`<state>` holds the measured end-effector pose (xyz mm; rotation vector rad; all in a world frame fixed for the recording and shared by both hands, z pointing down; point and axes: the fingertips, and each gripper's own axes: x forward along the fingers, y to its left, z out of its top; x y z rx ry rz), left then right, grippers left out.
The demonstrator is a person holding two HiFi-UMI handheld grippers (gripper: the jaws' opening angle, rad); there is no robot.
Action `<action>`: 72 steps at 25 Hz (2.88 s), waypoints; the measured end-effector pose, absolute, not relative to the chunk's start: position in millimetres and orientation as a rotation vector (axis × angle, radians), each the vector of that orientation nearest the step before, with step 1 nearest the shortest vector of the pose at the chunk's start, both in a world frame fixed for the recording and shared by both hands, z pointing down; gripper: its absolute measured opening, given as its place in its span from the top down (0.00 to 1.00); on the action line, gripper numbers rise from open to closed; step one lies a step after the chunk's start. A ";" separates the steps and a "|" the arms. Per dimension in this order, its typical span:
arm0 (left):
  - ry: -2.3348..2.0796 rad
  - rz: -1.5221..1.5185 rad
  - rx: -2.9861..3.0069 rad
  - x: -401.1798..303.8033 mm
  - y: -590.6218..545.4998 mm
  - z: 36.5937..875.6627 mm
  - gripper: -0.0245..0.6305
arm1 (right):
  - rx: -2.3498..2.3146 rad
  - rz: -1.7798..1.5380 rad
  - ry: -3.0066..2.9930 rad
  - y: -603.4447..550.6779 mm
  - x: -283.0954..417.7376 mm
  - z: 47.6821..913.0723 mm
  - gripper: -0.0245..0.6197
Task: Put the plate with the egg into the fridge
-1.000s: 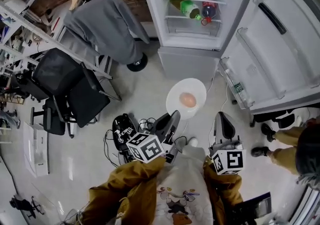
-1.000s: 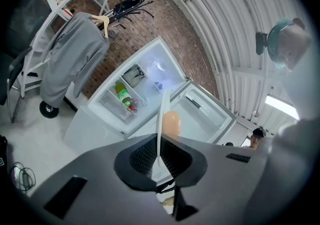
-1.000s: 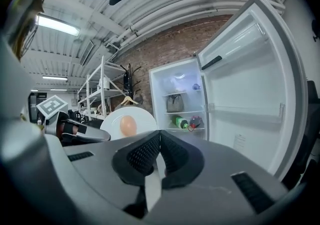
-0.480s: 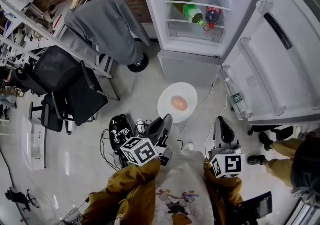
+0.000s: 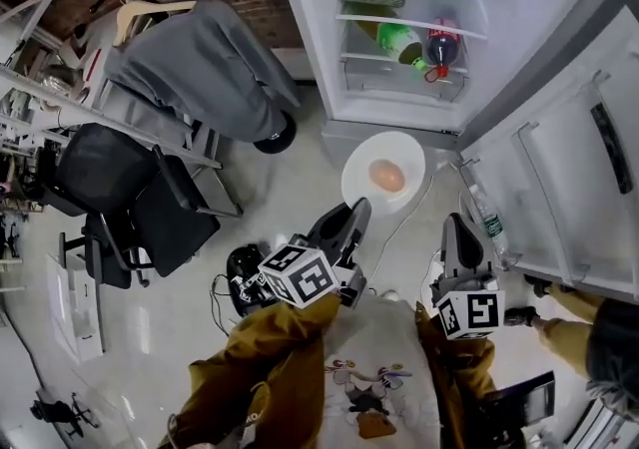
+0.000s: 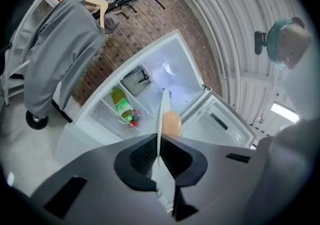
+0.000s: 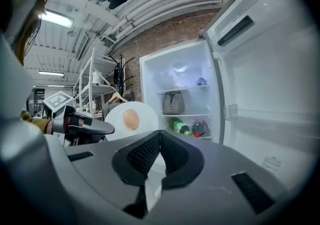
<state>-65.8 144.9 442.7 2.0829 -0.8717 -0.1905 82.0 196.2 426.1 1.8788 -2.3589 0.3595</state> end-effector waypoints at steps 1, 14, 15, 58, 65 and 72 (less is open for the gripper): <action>-0.858 -0.190 2.097 -64.0 129.8 440.2 0.94 | 1.880 0.360 -2.356 182.6 80.1 425.0 0.96; -0.733 -0.096 2.319 -76.6 8.2 422.7 0.94 | 2.008 0.360 -2.218 78.0 49.2 415.2 0.96; -0.724 -0.097 2.321 -76.9 1.9 422.2 0.94 | 2.017 0.364 -2.216 72.9 46.5 415.2 0.96; -0.485 -0.144 2.209 -21.8 -38.8 416.7 0.93 | 1.439 1.199 -2.894 -19.1 67.8 404.2 0.92; -0.510 -0.148 2.250 -16.1 -46.5 420.3 0.89 | 1.552 1.354 -2.841 -21.6 73.0 404.9 0.94; -0.575 -0.132 2.338 -8.4 -48.7 415.3 0.86 | 1.698 1.611 -2.748 -23.8 84.0 406.5 0.94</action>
